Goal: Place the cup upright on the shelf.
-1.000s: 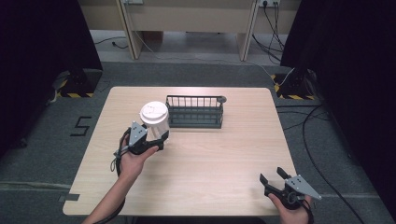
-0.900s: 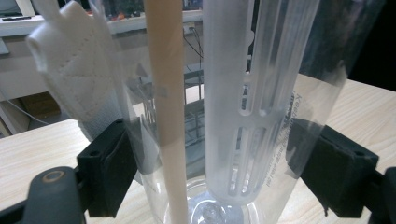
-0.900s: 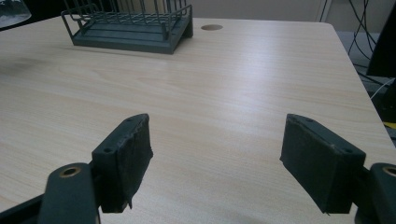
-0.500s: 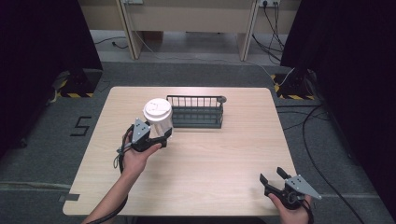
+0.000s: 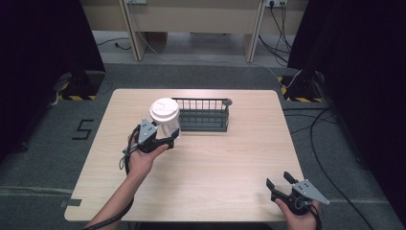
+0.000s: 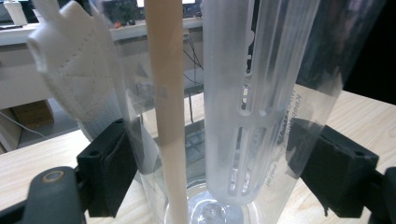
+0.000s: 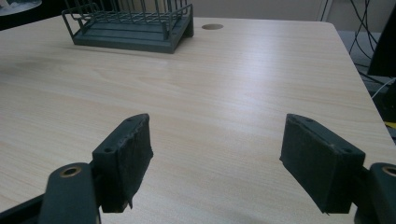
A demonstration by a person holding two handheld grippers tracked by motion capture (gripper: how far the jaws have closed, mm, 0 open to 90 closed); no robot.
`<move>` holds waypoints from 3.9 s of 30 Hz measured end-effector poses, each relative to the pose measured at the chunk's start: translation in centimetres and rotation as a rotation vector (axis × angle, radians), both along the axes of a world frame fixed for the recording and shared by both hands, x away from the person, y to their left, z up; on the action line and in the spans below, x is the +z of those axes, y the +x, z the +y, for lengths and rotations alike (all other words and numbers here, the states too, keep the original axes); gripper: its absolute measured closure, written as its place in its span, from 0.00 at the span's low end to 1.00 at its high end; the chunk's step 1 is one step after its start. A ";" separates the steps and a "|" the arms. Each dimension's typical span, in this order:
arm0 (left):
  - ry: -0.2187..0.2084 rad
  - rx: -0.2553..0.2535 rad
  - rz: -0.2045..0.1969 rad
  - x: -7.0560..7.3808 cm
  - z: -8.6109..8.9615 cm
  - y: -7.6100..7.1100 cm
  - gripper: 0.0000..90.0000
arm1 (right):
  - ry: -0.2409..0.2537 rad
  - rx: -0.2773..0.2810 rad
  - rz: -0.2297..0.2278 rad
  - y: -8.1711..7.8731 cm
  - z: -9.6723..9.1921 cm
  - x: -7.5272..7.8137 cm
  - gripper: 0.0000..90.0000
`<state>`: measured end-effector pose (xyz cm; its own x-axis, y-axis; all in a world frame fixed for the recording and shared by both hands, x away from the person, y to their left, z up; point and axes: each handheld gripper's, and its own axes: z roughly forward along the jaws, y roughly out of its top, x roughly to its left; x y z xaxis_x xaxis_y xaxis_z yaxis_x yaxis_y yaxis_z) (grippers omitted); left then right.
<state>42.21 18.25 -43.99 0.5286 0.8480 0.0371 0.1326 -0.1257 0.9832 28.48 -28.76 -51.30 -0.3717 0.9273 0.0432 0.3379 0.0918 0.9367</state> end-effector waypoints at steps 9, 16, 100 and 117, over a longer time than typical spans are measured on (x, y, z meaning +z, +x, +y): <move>0.000 -0.011 -0.003 0.4 -0.8 0.5 0.20 | -0.004 0.000 -0.002 0.0 0.0 0.0 0.28; -0.002 -0.014 -0.002 0.5 -1.2 0.9 0.20 | -0.004 0.000 -0.002 0.0 0.0 0.0 0.28; -0.007 -0.017 -0.016 4.9 -6.7 8.2 0.20 | 0.012 0.002 0.010 0.1 -0.1 0.0 0.28; -0.009 -0.005 0.003 4.5 -7.8 9.5 0.20 | 0.014 0.004 0.013 0.1 -0.1 0.0 0.28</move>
<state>51.71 10.44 -39.46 0.5330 0.8457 0.0277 0.1347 -0.1171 0.9839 28.59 -28.88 -51.30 -0.3743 0.9253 0.0610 0.3495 0.0798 0.9335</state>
